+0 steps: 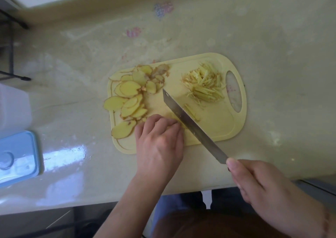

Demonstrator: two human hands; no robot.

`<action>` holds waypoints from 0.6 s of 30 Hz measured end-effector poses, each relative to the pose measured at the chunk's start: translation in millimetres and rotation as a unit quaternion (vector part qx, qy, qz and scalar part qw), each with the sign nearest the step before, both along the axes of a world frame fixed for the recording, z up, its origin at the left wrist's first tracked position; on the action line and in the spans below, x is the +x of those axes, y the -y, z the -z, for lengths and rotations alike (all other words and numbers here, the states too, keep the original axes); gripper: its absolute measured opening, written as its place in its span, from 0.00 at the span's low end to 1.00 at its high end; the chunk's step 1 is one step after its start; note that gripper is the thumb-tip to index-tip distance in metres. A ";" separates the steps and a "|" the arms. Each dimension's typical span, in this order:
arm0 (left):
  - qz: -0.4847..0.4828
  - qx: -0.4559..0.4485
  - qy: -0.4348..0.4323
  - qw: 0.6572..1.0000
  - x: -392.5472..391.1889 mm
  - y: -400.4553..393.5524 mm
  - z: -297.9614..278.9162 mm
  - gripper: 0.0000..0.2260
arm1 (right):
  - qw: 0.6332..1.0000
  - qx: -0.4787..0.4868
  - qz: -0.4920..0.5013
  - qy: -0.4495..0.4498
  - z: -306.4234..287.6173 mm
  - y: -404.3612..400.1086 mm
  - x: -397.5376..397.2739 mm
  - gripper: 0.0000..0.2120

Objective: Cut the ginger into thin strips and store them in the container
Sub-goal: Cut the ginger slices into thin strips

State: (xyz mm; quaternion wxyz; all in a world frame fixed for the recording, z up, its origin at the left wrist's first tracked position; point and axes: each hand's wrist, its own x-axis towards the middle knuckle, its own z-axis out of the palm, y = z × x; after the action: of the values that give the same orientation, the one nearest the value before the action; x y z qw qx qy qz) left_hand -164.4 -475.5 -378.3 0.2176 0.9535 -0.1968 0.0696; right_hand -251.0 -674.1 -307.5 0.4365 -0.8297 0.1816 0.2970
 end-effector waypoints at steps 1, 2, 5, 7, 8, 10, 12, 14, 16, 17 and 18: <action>-0.003 -0.001 -0.003 1.000 -0.1 0.0 0.3 0.04 | 1.000 -0.004 0.000 0.000 0.5 -0.7 -0.5 0.35; -0.004 -0.001 -0.007 1.000 -0.2 -0.5 0.8 0.05 | 1.000 -0.011 -0.002 0.000 1.0 -1.8 -1.1 0.35; 0.002 0.002 -0.008 1.000 0.3 -1.2 1.6 0.05 | 0.999 -0.028 -0.011 0.016 6.3 -7.6 0.9 0.37; 0.008 0.004 -0.002 1.000 0.5 -0.4 0.7 0.05 | 0.999 -0.025 -0.017 0.026 10.1 -12.7 7.9 0.36; 0.010 0.006 0.000 1.000 0.3 -0.6 0.0 0.05 | 0.999 -0.018 -0.018 0.028 11.1 -14.6 11.5 0.35; 0.013 0.011 0.000 1.000 0.0 -2.5 -0.7 0.05 | 1.000 0.003 -0.006 0.027 10.4 -15.0 16.5 0.36; 0.012 0.021 -0.006 1.000 -1.2 -5.6 0.3 0.05 | 1.000 0.012 0.006 0.022 7.6 -11.0 16.8 0.38; 0.010 0.026 -0.013 1.000 -3.7 -7.5 1.4 0.06 | 1.000 0.013 0.011 0.017 3.4 -6.5 14.8 0.39; 0.008 0.023 -0.018 1.000 -5.2 -7.5 1.2 0.07 | 1.000 0.009 0.010 0.016 0.9 -4.4 12.3 0.39; 0.008 0.021 -0.018 1.000 -4.9 -6.9 0.6 0.07 | 1.000 0.005 0.008 0.018 0.2 -4.2 11.5 0.39; 0.007 0.020 -0.017 1.000 -4.4 -6.3 0.0 0.06 | 1.000 0.000 0.006 0.021 -0.5 -4.2 10.6 0.39</action>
State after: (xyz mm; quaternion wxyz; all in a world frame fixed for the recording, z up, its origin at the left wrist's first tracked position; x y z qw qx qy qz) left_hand -168.8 -469.2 -378.2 0.2023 0.9572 -0.2013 0.0482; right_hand -240.4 -669.8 -307.0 0.4421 -0.8343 0.1775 0.2773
